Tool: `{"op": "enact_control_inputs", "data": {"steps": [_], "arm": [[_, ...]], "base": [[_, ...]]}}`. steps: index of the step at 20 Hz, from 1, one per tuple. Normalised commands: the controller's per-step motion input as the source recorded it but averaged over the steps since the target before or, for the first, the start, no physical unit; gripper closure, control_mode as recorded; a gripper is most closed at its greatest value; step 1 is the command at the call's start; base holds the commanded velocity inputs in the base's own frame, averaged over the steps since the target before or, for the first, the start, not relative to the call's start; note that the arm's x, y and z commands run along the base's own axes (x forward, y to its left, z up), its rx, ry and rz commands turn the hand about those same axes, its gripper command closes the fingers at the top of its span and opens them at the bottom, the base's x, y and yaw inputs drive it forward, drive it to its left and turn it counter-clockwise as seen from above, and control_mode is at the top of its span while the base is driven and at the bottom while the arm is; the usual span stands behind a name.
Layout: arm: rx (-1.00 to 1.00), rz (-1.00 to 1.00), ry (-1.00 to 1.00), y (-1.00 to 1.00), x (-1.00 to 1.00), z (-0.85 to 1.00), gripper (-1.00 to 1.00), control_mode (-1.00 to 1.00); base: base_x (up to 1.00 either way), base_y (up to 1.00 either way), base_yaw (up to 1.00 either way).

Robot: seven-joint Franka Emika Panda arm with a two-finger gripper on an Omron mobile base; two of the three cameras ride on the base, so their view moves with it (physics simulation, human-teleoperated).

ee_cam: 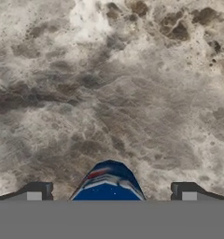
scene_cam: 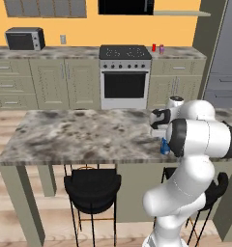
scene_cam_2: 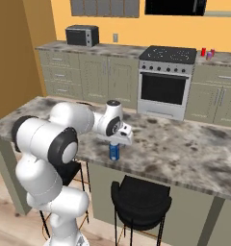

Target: Four empty soda cans are scattered around the kitchen. Gather all the cans and cluster them next to the stove for recycling.

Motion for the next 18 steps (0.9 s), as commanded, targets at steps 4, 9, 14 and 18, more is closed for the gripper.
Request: {"op": "enact_control_inputs", "data": {"steps": [4,9,14,18], "arm": [[0.00,0.00,0.00,0.01,-0.06,-0.13,-1.00,-1.00],[-0.03,0.00,0.00,0.02,-0.11,0.00,-1.00,-1.00],[-0.04,0.00,0.00,0.02,-0.10,0.01,-1.00,-1.00],[0.00,0.00,0.00,0.00,0.00,-0.10,-1.00,-1.00]], "base": [[0.00,0.00,0.00],[0.00,0.00,0.00],[0.00,0.00,0.00],[0.00,0.00,0.00]]}}
